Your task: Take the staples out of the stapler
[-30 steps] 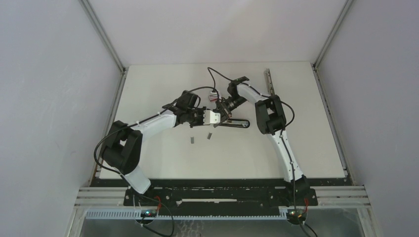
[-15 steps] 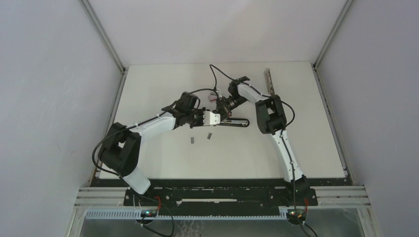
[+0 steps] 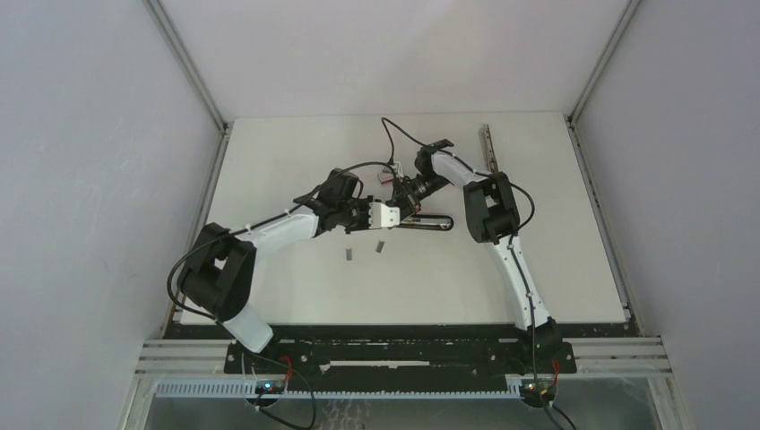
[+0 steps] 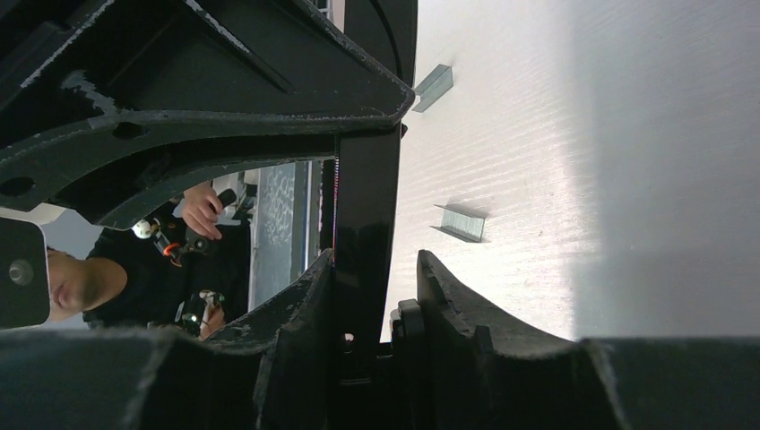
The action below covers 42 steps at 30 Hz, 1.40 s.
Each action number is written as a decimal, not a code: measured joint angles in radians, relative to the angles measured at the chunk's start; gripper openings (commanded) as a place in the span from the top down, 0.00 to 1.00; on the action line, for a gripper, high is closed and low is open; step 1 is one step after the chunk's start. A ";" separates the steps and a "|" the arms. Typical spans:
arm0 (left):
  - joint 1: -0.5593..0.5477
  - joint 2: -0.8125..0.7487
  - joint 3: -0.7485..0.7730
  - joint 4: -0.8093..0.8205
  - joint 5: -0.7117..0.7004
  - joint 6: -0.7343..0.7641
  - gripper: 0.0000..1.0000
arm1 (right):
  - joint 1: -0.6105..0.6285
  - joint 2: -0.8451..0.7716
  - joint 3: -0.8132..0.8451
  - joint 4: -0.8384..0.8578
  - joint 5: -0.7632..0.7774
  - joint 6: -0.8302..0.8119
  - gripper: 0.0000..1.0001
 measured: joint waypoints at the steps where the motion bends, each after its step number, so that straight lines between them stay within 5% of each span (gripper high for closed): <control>1: 0.000 0.000 -0.004 0.006 0.000 -0.003 0.91 | 0.000 0.002 0.000 0.000 0.000 0.000 0.87; 6: -0.001 0.000 -0.020 0.031 -0.004 -0.019 0.75 | 0.000 0.010 0.000 0.001 -0.002 0.004 1.00; 25: 0.005 -0.027 -0.022 0.136 -0.097 -0.114 0.22 | -0.010 0.010 -0.012 0.124 -0.037 0.180 1.00; 27: 0.005 -0.030 -0.022 0.147 -0.100 -0.118 0.01 | -0.010 0.010 -0.014 0.130 -0.026 0.186 1.00; 42: 0.045 -0.187 -0.051 0.120 -0.067 -0.202 0.00 | -0.012 -0.056 -0.093 0.270 0.121 0.259 1.00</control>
